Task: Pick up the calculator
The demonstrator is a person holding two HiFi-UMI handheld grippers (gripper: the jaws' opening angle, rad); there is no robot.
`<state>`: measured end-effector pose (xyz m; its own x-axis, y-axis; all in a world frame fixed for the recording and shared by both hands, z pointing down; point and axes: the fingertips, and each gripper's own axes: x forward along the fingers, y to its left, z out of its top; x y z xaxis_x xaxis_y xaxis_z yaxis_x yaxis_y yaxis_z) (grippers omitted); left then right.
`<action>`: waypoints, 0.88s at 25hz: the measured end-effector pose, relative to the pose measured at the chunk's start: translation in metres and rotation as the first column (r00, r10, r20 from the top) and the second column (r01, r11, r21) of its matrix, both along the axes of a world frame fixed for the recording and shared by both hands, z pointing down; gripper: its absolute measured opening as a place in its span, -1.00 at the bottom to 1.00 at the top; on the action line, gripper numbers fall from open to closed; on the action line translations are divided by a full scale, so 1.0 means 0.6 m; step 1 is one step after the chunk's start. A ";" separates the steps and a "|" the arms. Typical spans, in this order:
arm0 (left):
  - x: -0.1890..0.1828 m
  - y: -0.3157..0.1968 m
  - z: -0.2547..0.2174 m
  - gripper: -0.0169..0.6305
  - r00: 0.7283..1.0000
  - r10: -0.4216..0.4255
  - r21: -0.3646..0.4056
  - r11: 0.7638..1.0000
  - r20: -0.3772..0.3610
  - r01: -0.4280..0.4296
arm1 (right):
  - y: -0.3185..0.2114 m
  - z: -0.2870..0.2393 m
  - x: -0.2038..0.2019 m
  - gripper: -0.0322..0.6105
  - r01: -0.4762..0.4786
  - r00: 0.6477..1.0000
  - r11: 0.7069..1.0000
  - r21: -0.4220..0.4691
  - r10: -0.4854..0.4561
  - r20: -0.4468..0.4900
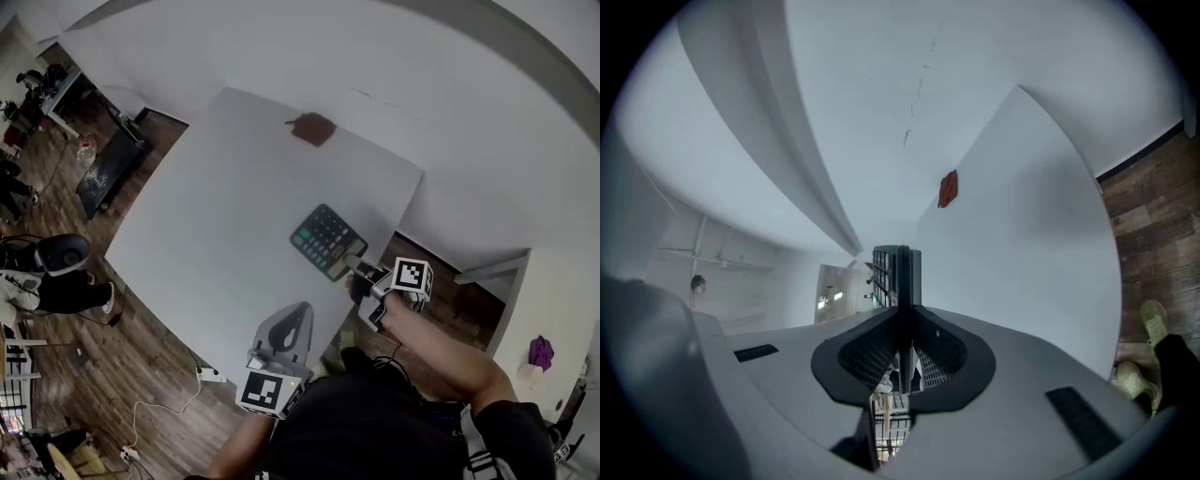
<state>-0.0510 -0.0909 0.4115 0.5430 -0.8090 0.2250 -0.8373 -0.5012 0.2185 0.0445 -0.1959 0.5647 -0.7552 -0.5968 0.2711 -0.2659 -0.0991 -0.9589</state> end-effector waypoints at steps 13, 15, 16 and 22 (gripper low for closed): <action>0.023 0.012 -0.052 -0.93 0.999 0.043 0.100 0.994 -0.025 -0.041 | 0.040 -0.141 -0.014 -0.74 0.007 0.995 0.994 0.106 -0.018 0.098; 0.027 0.014 -0.060 -0.93 0.998 0.055 0.114 0.992 -0.029 -0.052 | 0.048 -0.163 -0.014 -0.74 0.008 0.994 0.992 0.126 -0.022 0.110; 0.028 0.014 -0.063 -0.93 0.998 0.059 0.118 0.991 -0.030 -0.055 | 0.051 -0.174 -0.015 -0.74 0.009 0.993 0.991 0.137 -0.025 0.115; 0.032 0.019 -0.083 -0.93 0.997 0.070 0.152 0.986 -0.035 -0.064 | 0.066 -0.229 -0.019 -0.74 0.018 0.989 0.978 0.209 -0.047 0.139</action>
